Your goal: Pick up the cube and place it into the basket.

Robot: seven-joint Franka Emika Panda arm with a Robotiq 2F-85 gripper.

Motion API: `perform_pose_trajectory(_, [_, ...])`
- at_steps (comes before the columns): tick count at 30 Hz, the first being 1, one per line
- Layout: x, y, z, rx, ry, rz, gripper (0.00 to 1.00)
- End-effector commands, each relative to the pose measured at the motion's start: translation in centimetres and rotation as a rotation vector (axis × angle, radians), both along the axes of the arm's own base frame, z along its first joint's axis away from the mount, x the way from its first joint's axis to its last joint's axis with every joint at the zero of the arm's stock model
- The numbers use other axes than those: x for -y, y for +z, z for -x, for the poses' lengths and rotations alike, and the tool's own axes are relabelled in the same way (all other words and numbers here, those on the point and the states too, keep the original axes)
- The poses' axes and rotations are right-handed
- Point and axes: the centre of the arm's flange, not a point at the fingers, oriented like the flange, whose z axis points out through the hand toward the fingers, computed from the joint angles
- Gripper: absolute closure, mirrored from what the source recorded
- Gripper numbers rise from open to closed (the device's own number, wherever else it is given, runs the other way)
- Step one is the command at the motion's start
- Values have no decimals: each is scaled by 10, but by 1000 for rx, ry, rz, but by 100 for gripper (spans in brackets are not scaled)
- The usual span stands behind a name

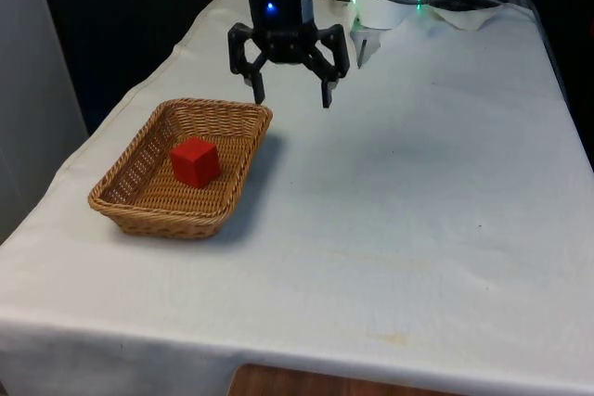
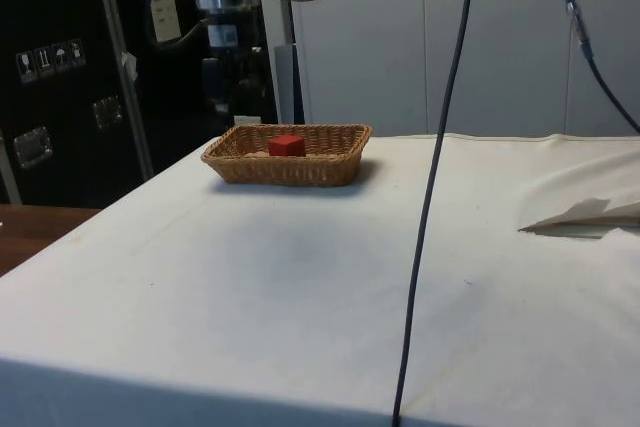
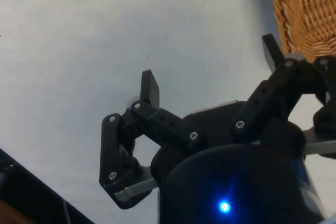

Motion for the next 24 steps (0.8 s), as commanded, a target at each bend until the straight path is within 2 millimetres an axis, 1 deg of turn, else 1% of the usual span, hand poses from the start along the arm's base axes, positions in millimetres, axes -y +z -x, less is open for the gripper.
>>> perform_pose_trajectory(1, [-5, 1, 2, 1, 11, 1, 0])
perform_pose_trajectory(6, [-14, 1, 2, -3, 33, -2, 0])
perform_pose_trajectory(7, [-18, 1, 3, -4, 42, -4, 0])
perform_pose_trajectory(8, [-15, -1, 0, -7, 34, -7, 0])
perform_pose_trajectory(12, [-25, 2, 4, -6, 58, -7, 0])
perform_pose_trajectory(16, [-30, 2, 4, -12, 66, -15, 0])
perform_pose_trajectory(23, [-45, 5, 8, -8, 96, -15, 0])
perform_pose_trajectory(24, [-42, 3, 6, -15, 91, -21, 0])
